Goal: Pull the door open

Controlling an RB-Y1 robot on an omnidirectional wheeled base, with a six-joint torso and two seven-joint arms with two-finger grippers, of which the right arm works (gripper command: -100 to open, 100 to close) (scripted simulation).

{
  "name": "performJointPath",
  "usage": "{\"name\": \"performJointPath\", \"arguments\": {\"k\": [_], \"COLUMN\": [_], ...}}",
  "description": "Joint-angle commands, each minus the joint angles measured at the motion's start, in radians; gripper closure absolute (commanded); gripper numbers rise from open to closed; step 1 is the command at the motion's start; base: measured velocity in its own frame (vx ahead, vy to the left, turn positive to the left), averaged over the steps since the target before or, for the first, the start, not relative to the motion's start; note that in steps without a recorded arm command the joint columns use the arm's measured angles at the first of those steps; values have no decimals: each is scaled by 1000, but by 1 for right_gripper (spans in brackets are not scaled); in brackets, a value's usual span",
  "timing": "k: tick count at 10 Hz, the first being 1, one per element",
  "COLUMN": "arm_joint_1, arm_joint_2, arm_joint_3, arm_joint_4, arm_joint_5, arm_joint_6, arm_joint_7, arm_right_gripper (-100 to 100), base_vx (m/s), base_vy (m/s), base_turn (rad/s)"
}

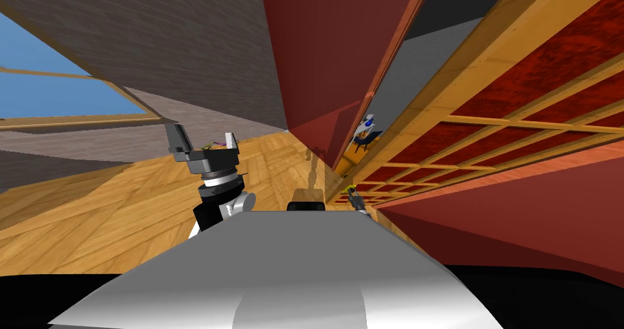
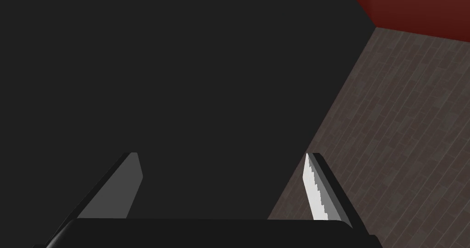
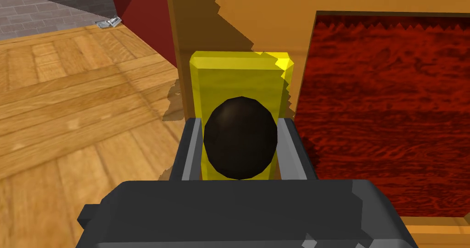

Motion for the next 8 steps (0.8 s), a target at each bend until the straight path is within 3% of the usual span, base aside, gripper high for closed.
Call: {"name": "performJointPath", "arguments": {"k": [1, 8], "arm_joint_1": [1, 3], "arm_joint_2": [-3, -26], "arm_joint_3": [3, 17], "arm_joint_4": [6, 56], "arm_joint_5": [3, 19], "arm_joint_6": [-14, -84], "arm_joint_7": [-5, -37], "arm_right_gripper": [100, 100], "base_vx": [-170, -197], "base_vy": [-51, -54], "base_turn": [138, 142]}}
